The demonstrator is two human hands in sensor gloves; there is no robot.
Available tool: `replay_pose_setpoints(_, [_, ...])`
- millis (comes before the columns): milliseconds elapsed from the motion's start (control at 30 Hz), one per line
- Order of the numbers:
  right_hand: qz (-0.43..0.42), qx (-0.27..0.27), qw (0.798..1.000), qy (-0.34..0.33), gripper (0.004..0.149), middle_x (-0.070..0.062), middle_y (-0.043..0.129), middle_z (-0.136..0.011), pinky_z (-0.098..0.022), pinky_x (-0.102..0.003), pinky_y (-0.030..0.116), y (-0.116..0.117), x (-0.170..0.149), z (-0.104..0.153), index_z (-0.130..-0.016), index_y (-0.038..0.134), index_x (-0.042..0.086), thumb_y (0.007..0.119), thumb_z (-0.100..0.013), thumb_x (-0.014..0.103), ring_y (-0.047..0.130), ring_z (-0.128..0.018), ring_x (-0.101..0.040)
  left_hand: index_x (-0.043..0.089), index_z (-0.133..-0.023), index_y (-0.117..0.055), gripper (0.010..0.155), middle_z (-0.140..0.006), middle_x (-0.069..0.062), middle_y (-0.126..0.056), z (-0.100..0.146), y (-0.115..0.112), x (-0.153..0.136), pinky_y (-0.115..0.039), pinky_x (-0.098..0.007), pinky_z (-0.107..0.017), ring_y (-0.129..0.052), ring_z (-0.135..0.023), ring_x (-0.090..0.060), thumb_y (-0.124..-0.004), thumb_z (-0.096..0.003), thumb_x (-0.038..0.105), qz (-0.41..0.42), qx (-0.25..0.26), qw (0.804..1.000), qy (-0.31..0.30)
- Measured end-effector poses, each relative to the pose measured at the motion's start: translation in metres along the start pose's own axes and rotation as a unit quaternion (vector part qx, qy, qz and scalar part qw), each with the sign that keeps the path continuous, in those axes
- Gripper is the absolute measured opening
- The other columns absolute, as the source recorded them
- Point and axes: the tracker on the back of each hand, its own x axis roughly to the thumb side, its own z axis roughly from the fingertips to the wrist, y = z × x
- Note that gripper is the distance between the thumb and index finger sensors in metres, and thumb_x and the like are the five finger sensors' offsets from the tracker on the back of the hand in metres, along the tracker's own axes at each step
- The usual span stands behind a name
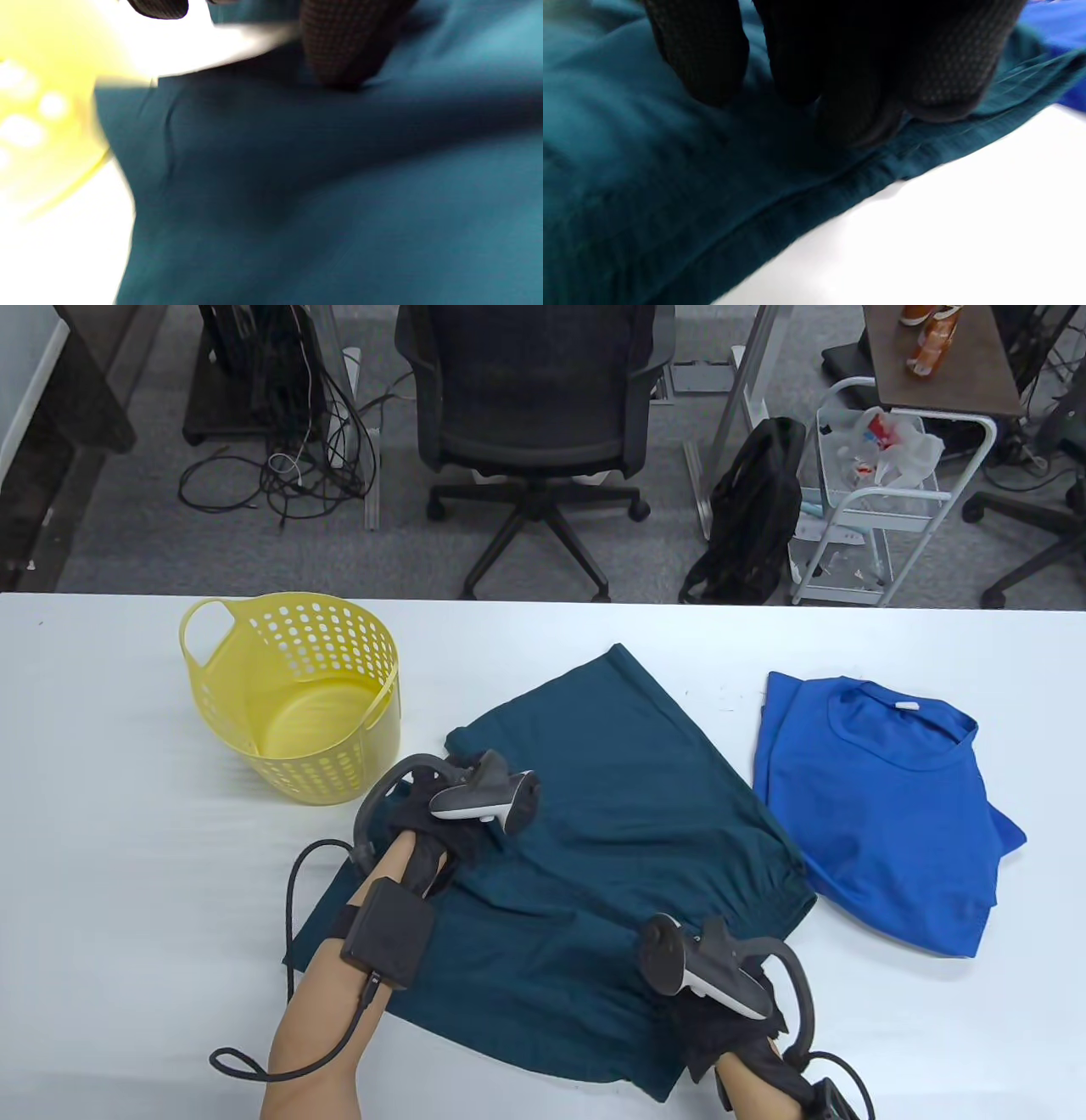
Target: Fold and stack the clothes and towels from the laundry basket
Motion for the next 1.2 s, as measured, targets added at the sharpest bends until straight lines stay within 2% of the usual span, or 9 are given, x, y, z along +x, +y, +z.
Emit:
replay_pose_setpoints(67, [0.039, -0.007, 0.999, 0.005, 0.065, -0.032, 0.08, -0.097, -0.055, -0.055, 0.083, 0.002, 0.004, 0.0, -0.108, 0.07, 0.0, 0.086, -0.056, 0.037, 0.095, -0.073, -0.037, 0.025, -0.116, -0.011, 0.101, -0.128, -0.013, -0.024, 0.001, -0.019, 0.0, -0.06, -0.056, -0.08, -0.051, -0.117, -0.033, -0.084, -0.0492, 0.042, -0.021, 0.009, 1.0, -0.006])
replay_pose_setpoints(133, [0.028, -0.015, 0.999, -0.001, 0.07, -0.034, 0.073, -0.104, -0.06, -0.059, 0.078, 0.001, 0.004, -0.003, -0.112, 0.064, 0.0, 0.087, -0.056, 0.034, 0.089, -0.081, -0.042, 0.021, -0.12, -0.036, 0.089, -0.124, -0.015, -0.054, 0.021, -0.035, -0.004, -0.065, -0.058, -0.078, -0.074, -0.108, -0.03, -0.085, -0.0489, 0.043, 0.004, 0.097, 0.995, 0.01])
replay_pose_setpoints(233, [0.068, -0.042, 0.997, 0.02, 0.071, -0.03, 0.061, -0.113, -0.068, -0.063, 0.068, 0.002, 0.001, -0.013, -0.115, 0.055, 0.004, 0.086, -0.057, 0.029, 0.078, -0.093, -0.043, 0.017, -0.117, -0.05, 0.079, -0.114, -0.012, -0.071, 0.039, -0.057, -0.013, -0.071, -0.057, -0.075, -0.088, -0.096, -0.026, -0.077, -0.0507, 0.051, 0.001, 0.096, 0.994, 0.044])
replay_pose_setpoints(400, [0.112, -0.15, 0.979, 0.076, 0.062, -0.026, 0.056, -0.116, -0.068, -0.068, 0.063, 0.004, -0.019, -0.029, -0.112, 0.058, 0.016, 0.084, -0.057, 0.027, 0.07, -0.098, -0.048, 0.026, -0.098, -0.074, 0.059, -0.122, -0.017, -0.061, 0.056, -0.081, -0.021, -0.067, -0.063, -0.075, -0.073, -0.108, -0.043, -0.076, -0.0486, 0.059, 0.06, 0.16, 0.985, 0.03])
replay_pose_setpoints(633, [0.102, -0.188, 0.97, 0.114, 0.05, -0.023, 0.063, -0.112, -0.066, -0.065, 0.066, 0.008, -0.05, -0.032, -0.108, 0.065, 0.019, 0.077, -0.061, 0.029, 0.076, -0.092, -0.043, 0.027, -0.101, -0.07, 0.065, -0.114, -0.015, -0.073, 0.05, -0.075, -0.014, -0.076, -0.055, -0.07, -0.085, -0.096, -0.039, -0.073, -0.0474, 0.063, 0.096, 0.171, 0.979, 0.06])
replay_pose_setpoints(767, [-0.008, -0.209, 0.976, 0.066, 0.047, -0.021, 0.062, -0.113, -0.067, -0.066, 0.066, -0.006, -0.076, -0.01, -0.105, 0.068, 0.017, 0.076, -0.06, 0.023, 0.076, -0.093, -0.041, 0.022, -0.122, -0.02, 0.096, -0.126, -0.026, -0.042, 0.078, -0.079, -0.028, -0.067, -0.06, -0.075, -0.067, -0.109, -0.045, -0.075, -0.0508, 0.056, 0.148, 0.19, 0.97, 0.035])
replay_pose_setpoints(900, [-0.083, -0.147, 0.986, -0.01, 0.038, -0.01, 0.067, -0.113, -0.069, -0.069, 0.065, -0.004, -0.098, -0.002, -0.095, 0.078, 0.024, 0.079, -0.058, 0.015, 0.076, -0.098, -0.037, 0.041, -0.106, -0.058, 0.062, -0.118, -0.01, -0.066, 0.128, -0.098, -0.031, -0.074, -0.056, -0.073, -0.081, -0.102, -0.032, -0.086, -0.0505, 0.037, 0.221, 0.289, 0.929, -0.067])
replay_pose_setpoints(1033, [-0.079, -0.065, 0.995, -0.011, 0.042, -0.004, 0.062, -0.116, -0.072, -0.068, 0.061, 0.007, -0.099, -0.013, -0.096, 0.076, 0.027, 0.078, -0.057, 0.013, 0.069, -0.104, -0.038, 0.045, -0.094, -0.076, 0.046, -0.123, -0.004, -0.064, 0.135, -0.125, -0.003, -0.067, -0.06, -0.077, -0.073, -0.111, -0.032, -0.087, -0.0514, 0.034, 0.184, 0.113, 0.956, -0.2])
replay_pose_setpoints(1200, [-0.109, -0.058, 0.992, -0.007, 0.042, -0.004, 0.058, -0.118, -0.073, -0.068, 0.058, 0.008, -0.103, -0.014, -0.099, 0.074, 0.024, 0.079, -0.058, 0.016, 0.064, -0.106, -0.039, 0.045, -0.116, -0.045, 0.09, -0.131, -0.011, -0.02, 0.125, -0.15, -0.008, -0.05, -0.069, -0.078, -0.029, -0.117, -0.047, -0.089, -0.0383, 0.058, 0.159, 0.045, 0.967, -0.194])
